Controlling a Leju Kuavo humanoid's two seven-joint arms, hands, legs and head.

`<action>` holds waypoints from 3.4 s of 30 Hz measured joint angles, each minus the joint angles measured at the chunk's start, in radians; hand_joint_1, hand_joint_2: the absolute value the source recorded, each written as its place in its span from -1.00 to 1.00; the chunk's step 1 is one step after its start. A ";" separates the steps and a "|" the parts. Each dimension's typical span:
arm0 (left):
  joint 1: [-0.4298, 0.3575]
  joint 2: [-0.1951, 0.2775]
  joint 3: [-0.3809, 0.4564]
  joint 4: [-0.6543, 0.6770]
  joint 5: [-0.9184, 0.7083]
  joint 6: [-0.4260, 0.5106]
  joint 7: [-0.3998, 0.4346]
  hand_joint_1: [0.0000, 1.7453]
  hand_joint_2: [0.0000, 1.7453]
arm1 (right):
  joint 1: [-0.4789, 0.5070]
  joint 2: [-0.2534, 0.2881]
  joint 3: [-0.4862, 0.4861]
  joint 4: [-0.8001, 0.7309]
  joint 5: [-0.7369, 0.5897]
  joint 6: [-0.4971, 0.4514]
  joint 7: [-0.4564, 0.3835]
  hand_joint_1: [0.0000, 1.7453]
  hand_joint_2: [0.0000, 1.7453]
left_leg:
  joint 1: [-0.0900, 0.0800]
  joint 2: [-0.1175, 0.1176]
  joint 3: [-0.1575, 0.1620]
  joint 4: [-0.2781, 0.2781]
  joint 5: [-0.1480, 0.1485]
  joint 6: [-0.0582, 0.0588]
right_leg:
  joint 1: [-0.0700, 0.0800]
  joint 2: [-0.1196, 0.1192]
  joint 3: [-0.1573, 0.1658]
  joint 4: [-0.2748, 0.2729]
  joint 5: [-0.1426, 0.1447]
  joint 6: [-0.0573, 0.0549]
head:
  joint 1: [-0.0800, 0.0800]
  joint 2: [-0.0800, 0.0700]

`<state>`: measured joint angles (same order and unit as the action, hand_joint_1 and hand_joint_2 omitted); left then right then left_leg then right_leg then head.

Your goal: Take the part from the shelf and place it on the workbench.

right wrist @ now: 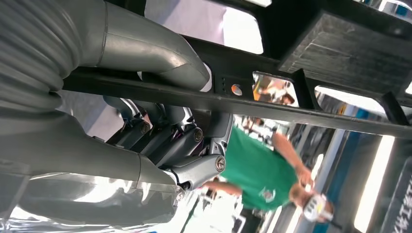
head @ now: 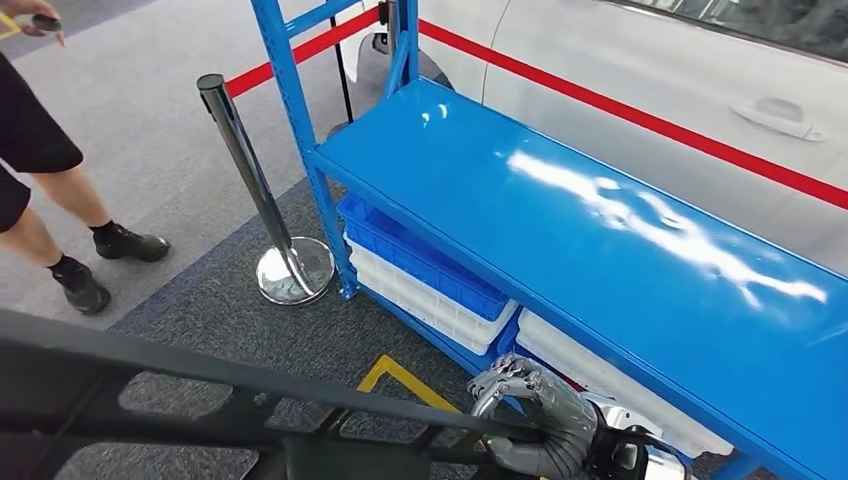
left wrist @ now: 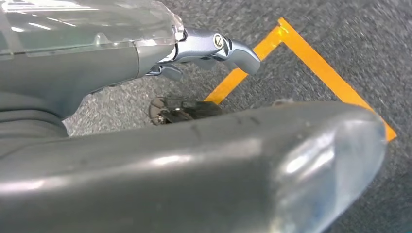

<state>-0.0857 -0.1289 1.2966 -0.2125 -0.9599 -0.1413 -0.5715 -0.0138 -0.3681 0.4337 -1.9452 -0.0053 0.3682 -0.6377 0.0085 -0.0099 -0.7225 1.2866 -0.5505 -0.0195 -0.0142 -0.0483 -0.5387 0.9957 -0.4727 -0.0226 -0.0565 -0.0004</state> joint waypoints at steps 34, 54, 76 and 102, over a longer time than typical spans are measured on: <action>-0.003 0.106 0.051 -0.005 0.048 0.190 0.149 -1.00 -1.00 | -0.175 -0.004 0.092 0.105 -0.084 0.024 0.104 0.94 1.00 | -0.003 0.005 0.009 -0.044 0.042 -0.007 | 0.004 -0.026 -0.007 0.009 -0.004 -0.002 | 0.000 0.000; 0.006 0.144 0.105 -0.020 0.087 0.202 0.131 -1.00 -1.00 | -0.134 -0.002 0.101 0.123 -0.071 0.017 0.072 0.94 1.00 | -0.007 -0.112 0.111 -0.267 0.130 0.030 | -0.006 0.110 -0.025 0.038 -0.014 0.032 | 0.000 0.000; 0.002 0.154 0.119 -0.025 0.101 0.187 0.105 -1.00 -1.00 | -0.138 -0.006 0.121 0.128 -0.057 0.002 0.011 0.94 1.00 | -0.014 -0.007 0.135 -0.287 0.123 0.054 | 0.002 0.029 -0.090 0.213 -0.130 0.035 | 0.000 0.000; -0.005 0.150 0.105 -0.025 0.061 0.133 0.090 -1.00 -1.00 | -0.192 -0.014 0.163 0.189 0.024 -0.123 0.039 0.94 1.00 | -0.026 0.034 0.130 -0.277 0.114 0.041 | 0.017 -0.069 -0.005 0.024 -0.025 0.016 | 0.000 0.000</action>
<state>-0.0911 0.0214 1.4017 -0.2376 -0.8987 -0.0085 -0.4812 -0.2058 -0.3819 0.5965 -1.7561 0.0184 0.2452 -0.5984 -0.0171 0.0238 -0.5926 1.0100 -0.4366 0.0216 0.0030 -0.1174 -0.5435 1.0192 -0.4975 -0.0062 -0.0564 -0.0004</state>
